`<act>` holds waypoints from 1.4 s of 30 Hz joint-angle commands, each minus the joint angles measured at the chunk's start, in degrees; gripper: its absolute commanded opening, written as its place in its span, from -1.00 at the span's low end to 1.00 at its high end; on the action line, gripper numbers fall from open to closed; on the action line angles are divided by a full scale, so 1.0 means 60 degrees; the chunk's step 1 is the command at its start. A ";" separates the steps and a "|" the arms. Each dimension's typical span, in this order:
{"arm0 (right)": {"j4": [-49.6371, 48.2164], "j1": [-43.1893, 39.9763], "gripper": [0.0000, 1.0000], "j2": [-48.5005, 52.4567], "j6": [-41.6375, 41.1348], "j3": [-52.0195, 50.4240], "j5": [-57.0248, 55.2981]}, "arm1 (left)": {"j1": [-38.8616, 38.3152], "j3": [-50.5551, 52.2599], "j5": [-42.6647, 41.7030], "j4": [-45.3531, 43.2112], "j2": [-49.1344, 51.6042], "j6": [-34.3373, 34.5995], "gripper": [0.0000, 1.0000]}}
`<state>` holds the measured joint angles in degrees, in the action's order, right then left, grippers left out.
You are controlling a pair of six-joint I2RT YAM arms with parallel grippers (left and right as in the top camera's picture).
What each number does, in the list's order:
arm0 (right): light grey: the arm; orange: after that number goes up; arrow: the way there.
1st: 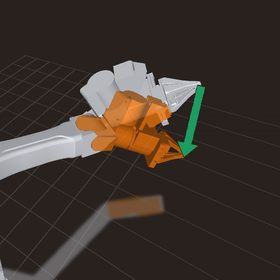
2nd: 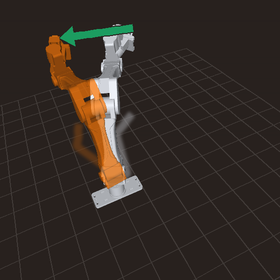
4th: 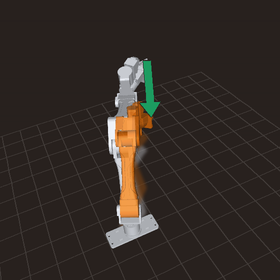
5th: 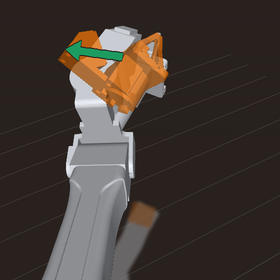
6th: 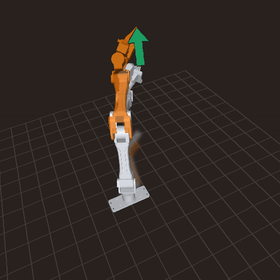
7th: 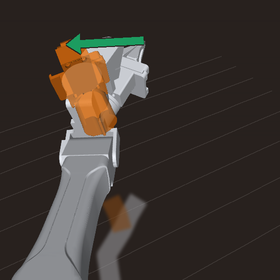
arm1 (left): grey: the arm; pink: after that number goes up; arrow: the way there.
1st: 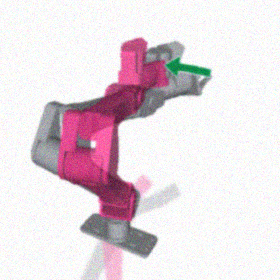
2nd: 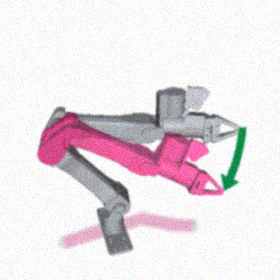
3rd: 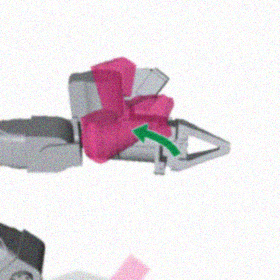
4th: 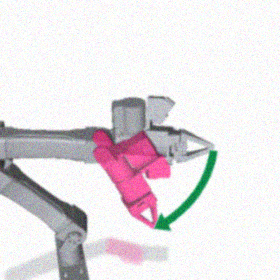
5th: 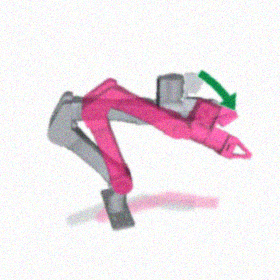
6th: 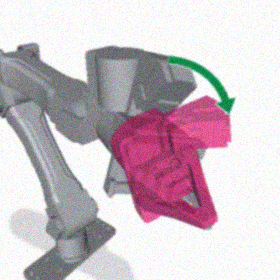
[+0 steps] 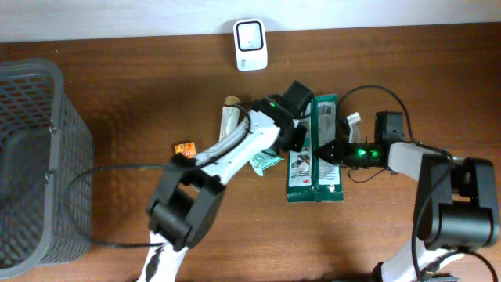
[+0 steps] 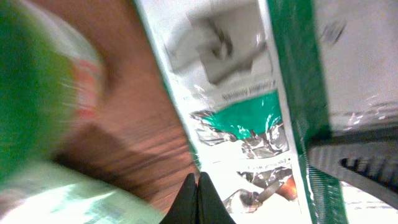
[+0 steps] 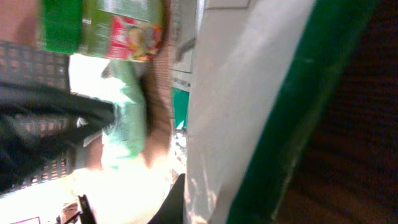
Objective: Scan the item barcode
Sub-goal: 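Lift the green-white packet with the right gripper to the scanner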
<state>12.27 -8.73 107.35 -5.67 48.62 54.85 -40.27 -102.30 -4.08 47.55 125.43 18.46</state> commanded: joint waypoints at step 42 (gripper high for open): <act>0.3949 0.3421 -0.92 -0.3574 0.0809 0.6200 -0.3850 | 0.6553 -0.1242 0.0506 0.2630 -0.4025 -0.1636 0.98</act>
<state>33.08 9.67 80.93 -5.72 76.84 46.57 -0.99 -109.71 -1.21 63.24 101.25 8.97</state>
